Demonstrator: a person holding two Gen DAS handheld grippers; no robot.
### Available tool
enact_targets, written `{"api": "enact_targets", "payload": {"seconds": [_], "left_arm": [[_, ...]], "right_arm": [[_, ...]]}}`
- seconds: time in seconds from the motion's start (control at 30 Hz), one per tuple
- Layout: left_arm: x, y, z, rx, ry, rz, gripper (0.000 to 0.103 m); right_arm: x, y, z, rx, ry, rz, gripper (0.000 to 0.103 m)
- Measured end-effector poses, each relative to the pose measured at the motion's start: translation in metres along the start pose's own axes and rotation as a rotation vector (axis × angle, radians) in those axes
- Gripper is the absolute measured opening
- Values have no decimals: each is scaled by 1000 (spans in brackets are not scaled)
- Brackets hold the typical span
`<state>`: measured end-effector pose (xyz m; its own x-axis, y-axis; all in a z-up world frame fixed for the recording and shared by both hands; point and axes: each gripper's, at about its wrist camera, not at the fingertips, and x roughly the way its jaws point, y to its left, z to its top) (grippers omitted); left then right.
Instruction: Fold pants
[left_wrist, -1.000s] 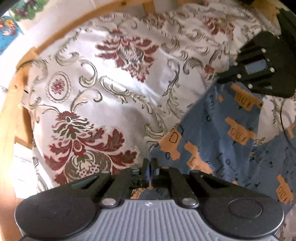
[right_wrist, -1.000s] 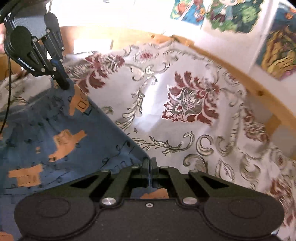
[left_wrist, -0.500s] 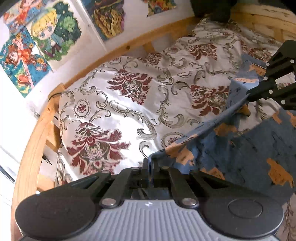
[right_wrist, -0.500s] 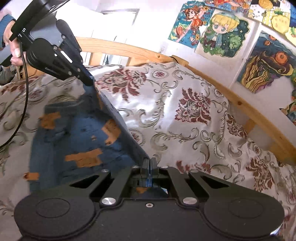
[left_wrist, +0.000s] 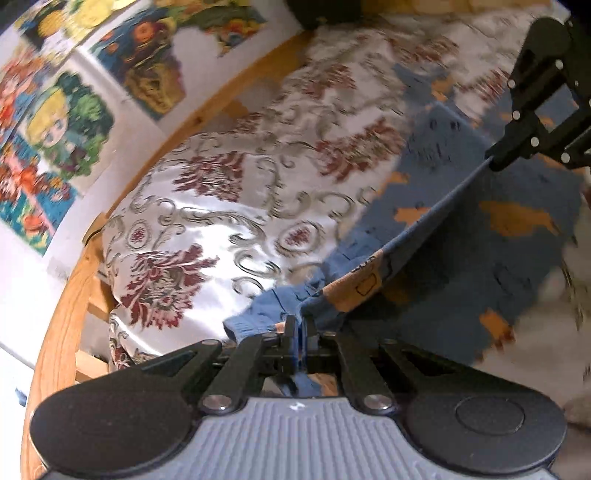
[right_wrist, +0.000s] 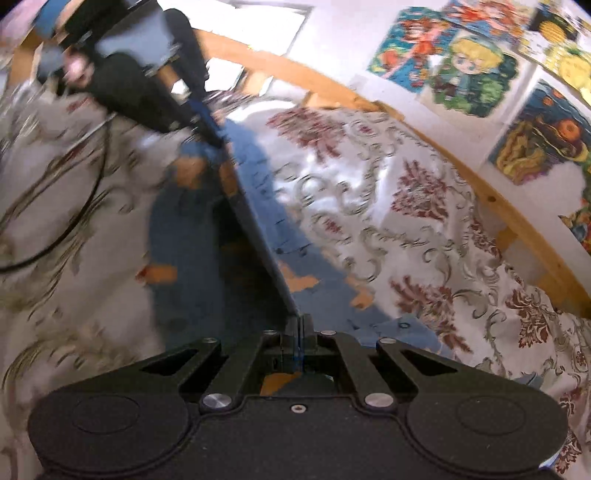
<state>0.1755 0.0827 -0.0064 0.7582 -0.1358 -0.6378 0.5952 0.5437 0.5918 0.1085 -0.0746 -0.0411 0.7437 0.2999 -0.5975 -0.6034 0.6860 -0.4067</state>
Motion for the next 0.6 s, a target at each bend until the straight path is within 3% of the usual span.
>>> {"api": "enact_targets", "payload": {"seconds": [0.17, 0.33, 0.5, 0.6], "left_arm": [[4, -26, -17, 94, 21, 10, 2], [6, -45, -27, 157, 12, 67, 14], [3, -52, -27, 185, -13, 113, 39], [3, -59, -26, 219, -19, 112, 40]], "right_arm": [[2, 37, -20, -38, 10, -5, 0], [11, 51, -34, -40, 8, -26, 1], [12, 50, -36, -54, 5, -57, 21], [11, 49, -40, -80, 8, -74, 30]]}}
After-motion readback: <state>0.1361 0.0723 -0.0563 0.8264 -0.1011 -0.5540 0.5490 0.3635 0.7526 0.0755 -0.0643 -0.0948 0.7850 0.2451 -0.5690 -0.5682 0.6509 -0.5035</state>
